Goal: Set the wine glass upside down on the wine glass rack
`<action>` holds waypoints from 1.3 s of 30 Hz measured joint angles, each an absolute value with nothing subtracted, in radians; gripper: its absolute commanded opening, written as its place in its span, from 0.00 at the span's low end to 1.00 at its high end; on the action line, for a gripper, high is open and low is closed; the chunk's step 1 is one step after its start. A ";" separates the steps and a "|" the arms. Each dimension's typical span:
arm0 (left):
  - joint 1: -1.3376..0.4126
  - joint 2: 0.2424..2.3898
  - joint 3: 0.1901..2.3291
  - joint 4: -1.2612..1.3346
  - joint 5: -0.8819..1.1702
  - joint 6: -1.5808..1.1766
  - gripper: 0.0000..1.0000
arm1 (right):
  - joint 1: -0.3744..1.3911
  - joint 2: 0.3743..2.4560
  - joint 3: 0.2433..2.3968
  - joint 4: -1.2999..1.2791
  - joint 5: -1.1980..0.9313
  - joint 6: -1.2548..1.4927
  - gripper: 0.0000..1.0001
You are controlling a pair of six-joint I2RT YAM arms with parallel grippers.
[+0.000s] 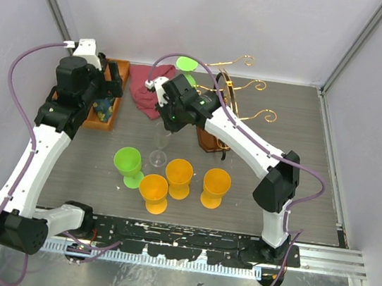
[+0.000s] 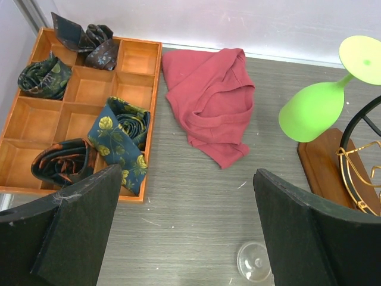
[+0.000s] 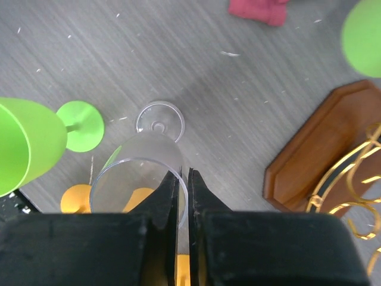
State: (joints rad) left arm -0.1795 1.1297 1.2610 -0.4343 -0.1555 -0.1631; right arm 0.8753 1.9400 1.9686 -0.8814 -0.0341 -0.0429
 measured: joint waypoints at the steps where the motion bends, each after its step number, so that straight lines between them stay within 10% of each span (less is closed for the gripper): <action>1: -0.178 1.132 1.264 -0.438 -0.159 -0.175 0.98 | 0.875 1.940 1.979 -0.883 -0.018 -0.047 0.00; 27: -0.153 1.016 1.035 -0.197 -0.006 -1.365 0.99 | 0.875 1.558 1.456 0.183 0.116 -0.215 0.00; 39: -0.153 1.027 0.966 -0.019 0.064 -1.558 0.66 | 0.876 1.559 1.347 0.388 0.006 -0.214 0.00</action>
State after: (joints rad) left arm -0.1532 1.0271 0.9657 -0.0189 0.0639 -1.5581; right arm 0.8761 1.5585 1.3472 0.3882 0.0055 -0.2138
